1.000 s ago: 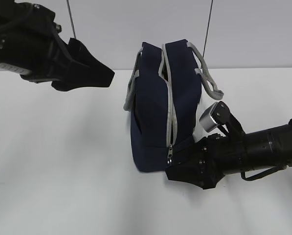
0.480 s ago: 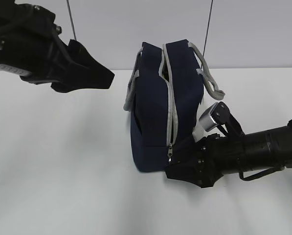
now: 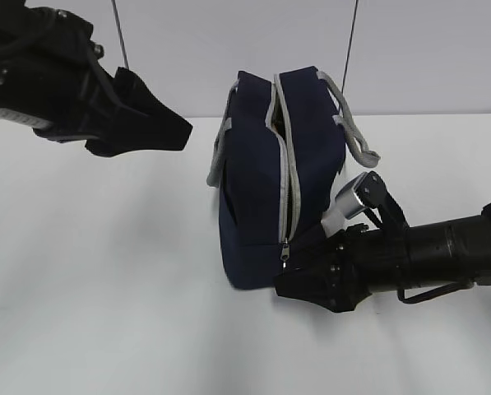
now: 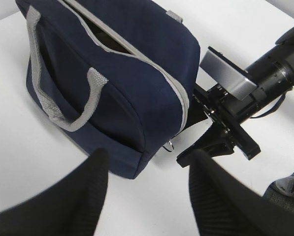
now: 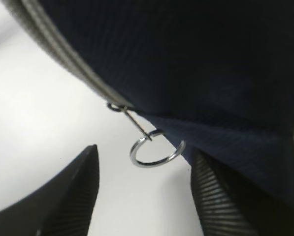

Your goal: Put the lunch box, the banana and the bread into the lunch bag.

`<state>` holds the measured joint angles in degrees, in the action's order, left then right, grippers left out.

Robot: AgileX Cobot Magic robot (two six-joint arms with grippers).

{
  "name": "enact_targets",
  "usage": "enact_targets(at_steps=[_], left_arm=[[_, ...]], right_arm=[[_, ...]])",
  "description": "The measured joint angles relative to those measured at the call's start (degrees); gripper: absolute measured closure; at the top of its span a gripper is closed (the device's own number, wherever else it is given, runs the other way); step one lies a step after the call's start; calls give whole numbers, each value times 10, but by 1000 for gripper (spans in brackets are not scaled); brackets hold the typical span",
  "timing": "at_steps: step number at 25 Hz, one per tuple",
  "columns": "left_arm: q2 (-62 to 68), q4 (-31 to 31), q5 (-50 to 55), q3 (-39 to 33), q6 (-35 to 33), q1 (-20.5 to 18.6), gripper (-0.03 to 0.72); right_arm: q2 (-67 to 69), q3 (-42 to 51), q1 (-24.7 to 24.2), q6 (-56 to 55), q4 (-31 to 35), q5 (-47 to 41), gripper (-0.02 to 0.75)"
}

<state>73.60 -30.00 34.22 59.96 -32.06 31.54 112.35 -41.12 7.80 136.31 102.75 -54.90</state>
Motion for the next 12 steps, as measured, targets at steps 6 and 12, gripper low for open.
enact_targets(at_steps=[6,12], left_arm=[[0,0,0,0,0,0,308],[0,0,0,0,0,0,308]], right_arm=[[2,0,0,6,2,-2,295],[3,0,0,6,2,-4,295]])
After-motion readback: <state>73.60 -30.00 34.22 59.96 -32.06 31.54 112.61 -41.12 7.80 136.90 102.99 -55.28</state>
